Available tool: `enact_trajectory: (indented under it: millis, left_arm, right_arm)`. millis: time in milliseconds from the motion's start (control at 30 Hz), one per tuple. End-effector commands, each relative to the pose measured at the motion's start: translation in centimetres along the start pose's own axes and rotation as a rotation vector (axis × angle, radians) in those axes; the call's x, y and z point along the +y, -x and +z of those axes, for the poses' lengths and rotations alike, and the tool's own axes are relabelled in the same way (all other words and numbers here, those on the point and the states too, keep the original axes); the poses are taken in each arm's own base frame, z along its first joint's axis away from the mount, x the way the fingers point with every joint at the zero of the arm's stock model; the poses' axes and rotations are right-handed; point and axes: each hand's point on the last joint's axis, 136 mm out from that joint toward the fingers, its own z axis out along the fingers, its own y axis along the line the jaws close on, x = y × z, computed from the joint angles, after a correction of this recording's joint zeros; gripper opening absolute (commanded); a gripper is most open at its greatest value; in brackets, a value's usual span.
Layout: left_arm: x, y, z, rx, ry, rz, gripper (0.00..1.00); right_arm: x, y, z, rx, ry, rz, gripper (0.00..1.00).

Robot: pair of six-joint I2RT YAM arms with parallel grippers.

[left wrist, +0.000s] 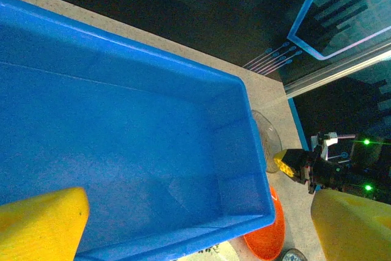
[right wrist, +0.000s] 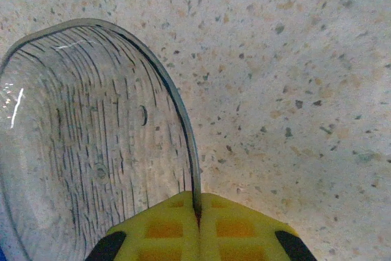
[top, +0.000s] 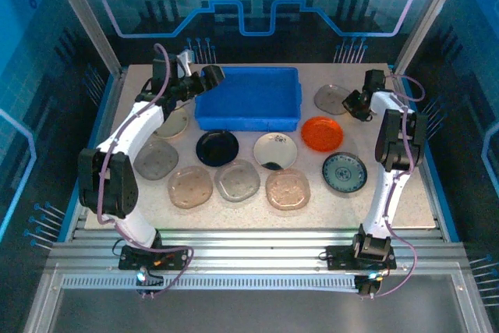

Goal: Place the plates into the plastic bin on the countertop

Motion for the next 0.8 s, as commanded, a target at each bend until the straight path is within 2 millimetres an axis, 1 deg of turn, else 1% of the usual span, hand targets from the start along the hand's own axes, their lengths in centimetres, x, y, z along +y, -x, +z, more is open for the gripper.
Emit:
enact_trajectory:
  millis: [0,67,167,233,333,433,533,767]
  left_arm:
    - [-0.7,-0.3,0.5,0.019,0.011,0.032,0.94]
    - [-0.7,-0.5,0.7,0.024,0.017,0.038,0.94]
    - [-0.8,-0.8,1.1,0.03,0.027,0.046,0.93]
    - [-0.8,-0.9,1.4,0.036,0.029,0.047,0.93]
    - [-1.0,-1.0,1.9,0.043,0.022,0.043,0.92]
    - [-1.3,-0.9,2.5,0.049,0.014,0.04,0.91]
    - [-1.6,-0.7,3.1,0.061,-0.003,0.028,0.9]
    - [-2.1,-0.6,4.2,0.064,-0.035,0.015,0.89]
  right_arm:
    - [2.1,3.6,-6.3,-0.144,0.005,-0.03,0.0]
    - [3.1,4.5,-8.9,-0.201,0.024,-0.039,0.0]
    - [5.3,5.1,-12.8,-0.28,0.06,-0.074,0.0]
    - [7.5,4.9,-14.9,-0.31,0.106,-0.116,0.0]
    - [11.2,3.4,-16.6,-0.291,0.17,-0.2,0.0]
    - [14.7,0.9,-16.9,-0.239,0.223,-0.286,0.0]
    - [17.8,-1.9,-16.3,-0.182,0.266,-0.354,0.0]
    - [23.2,-8.4,-13.4,-0.053,0.348,-0.446,0.0]
